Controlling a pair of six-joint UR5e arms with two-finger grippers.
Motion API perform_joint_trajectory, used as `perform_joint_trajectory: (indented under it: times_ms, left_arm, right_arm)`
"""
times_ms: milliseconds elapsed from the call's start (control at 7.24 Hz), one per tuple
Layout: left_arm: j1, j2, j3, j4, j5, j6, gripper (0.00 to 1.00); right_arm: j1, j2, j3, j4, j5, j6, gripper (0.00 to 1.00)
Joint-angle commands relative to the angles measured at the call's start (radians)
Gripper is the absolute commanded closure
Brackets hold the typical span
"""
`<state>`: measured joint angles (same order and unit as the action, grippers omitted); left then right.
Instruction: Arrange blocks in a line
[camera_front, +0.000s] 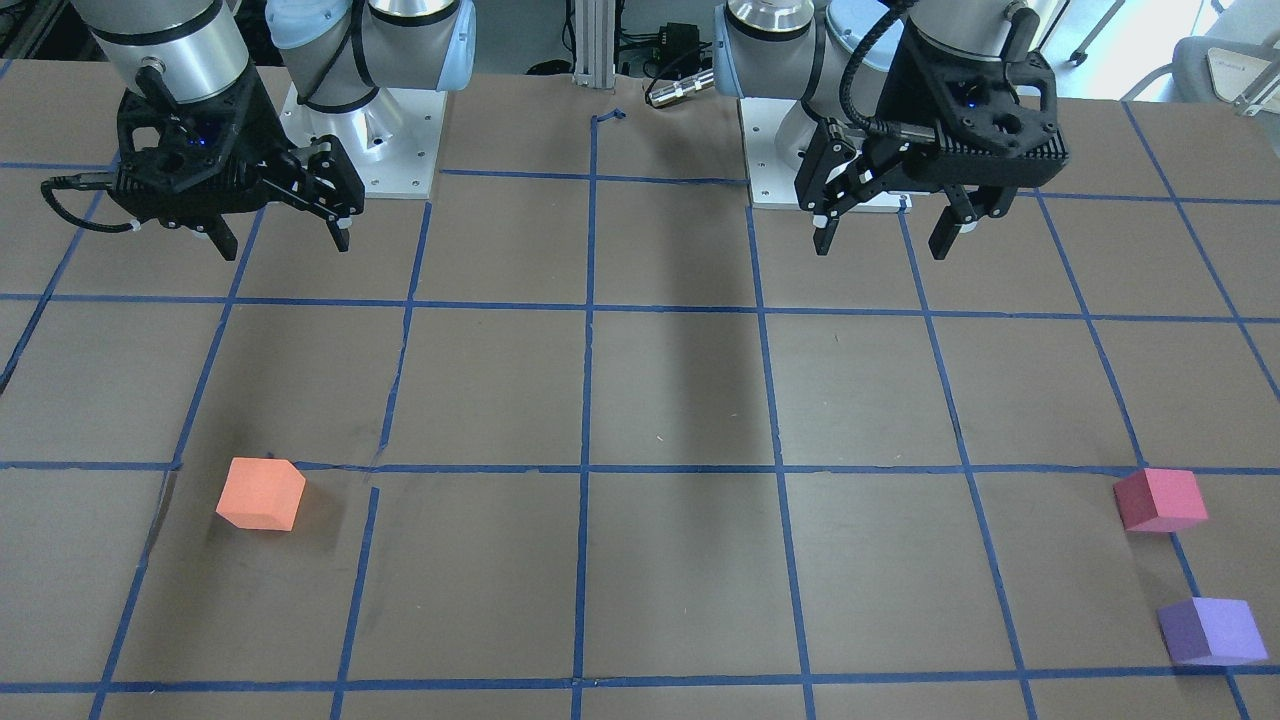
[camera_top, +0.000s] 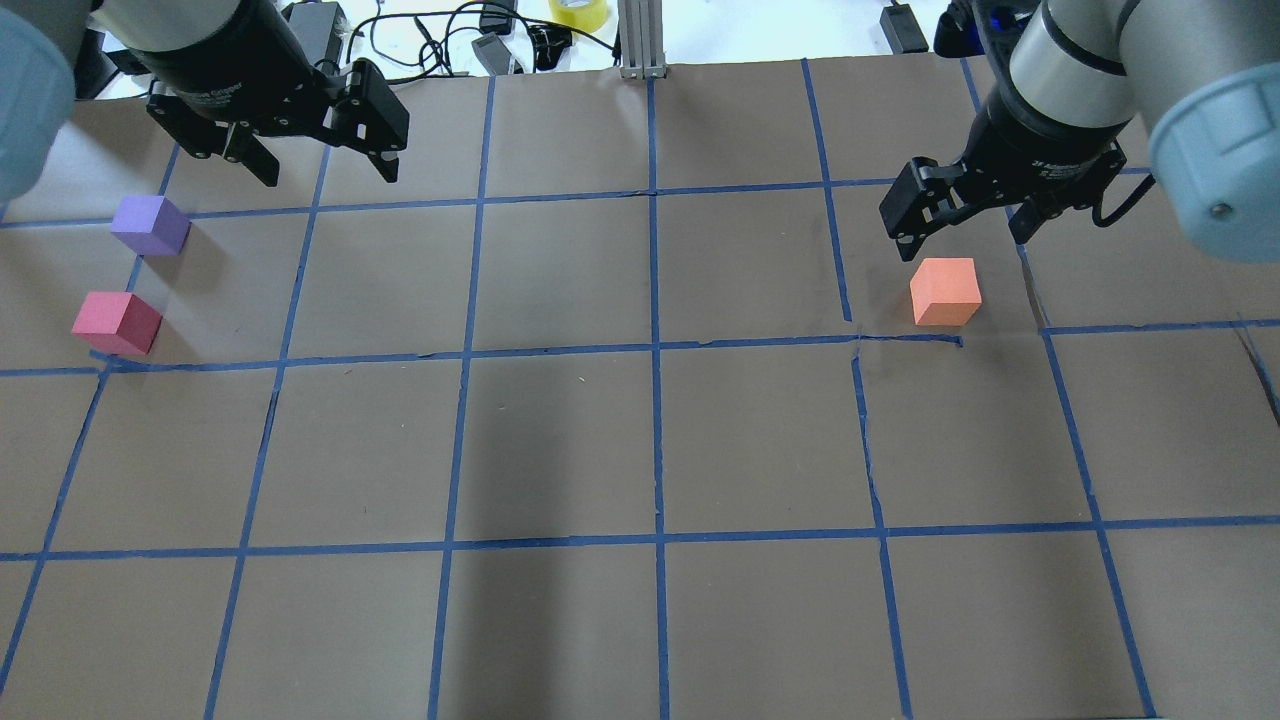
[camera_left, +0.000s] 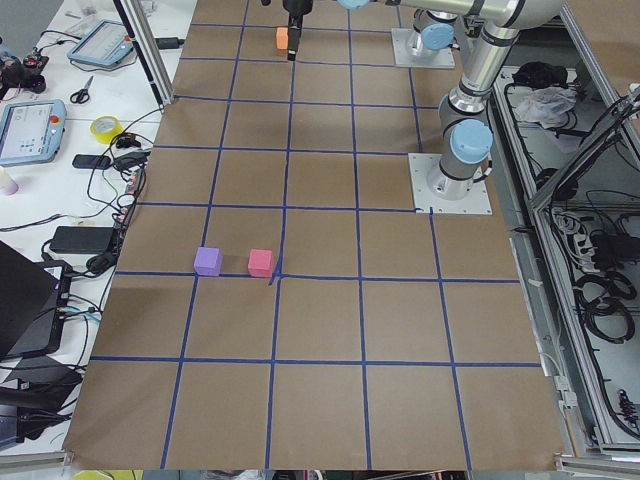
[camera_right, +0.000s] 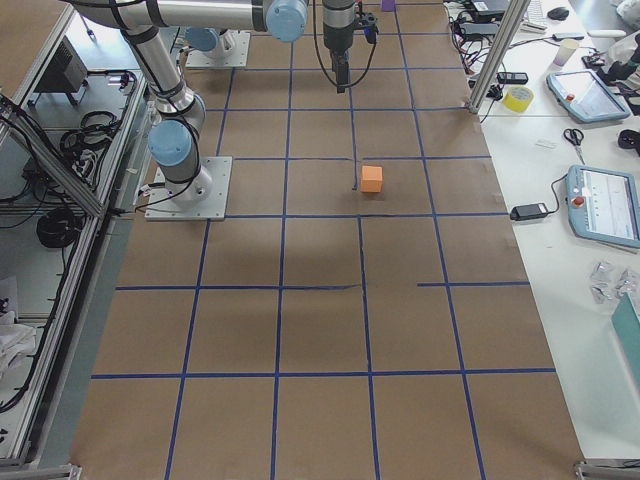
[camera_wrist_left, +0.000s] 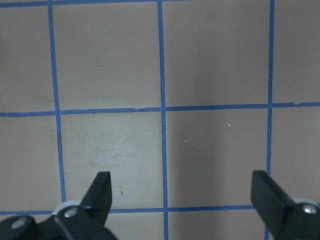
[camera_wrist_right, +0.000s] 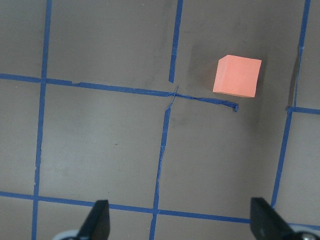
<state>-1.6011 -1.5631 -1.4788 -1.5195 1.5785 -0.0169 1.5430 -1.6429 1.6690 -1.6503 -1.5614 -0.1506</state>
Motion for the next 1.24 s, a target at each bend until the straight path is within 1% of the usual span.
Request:
perform_joint_trajectory:
  times_ms: [0,414,691,1105]
  left_arm:
    - [0.0,0.005,0.0,-0.004,0.0,0.002,0.0]
    - [0.0,0.008,0.0,-0.01,0.003,0.0,0.0]
    - [0.0,0.008,0.0,-0.01,0.003,0.0,0.0]
    - [0.003,0.008,0.0,-0.008,0.002,0.0,0.0]
  right_arm:
    - [-0.001,-0.002,0.0,0.0,0.0,0.0,0.0]
    - [-0.001,-0.012,0.0,0.004,-0.002,-0.001,0.0]
    - [-0.001,-0.014,-0.002,0.061,-0.003,0.0,0.0]
    - [0.0,-0.012,0.0,0.063,-0.002,-0.001,0.0]
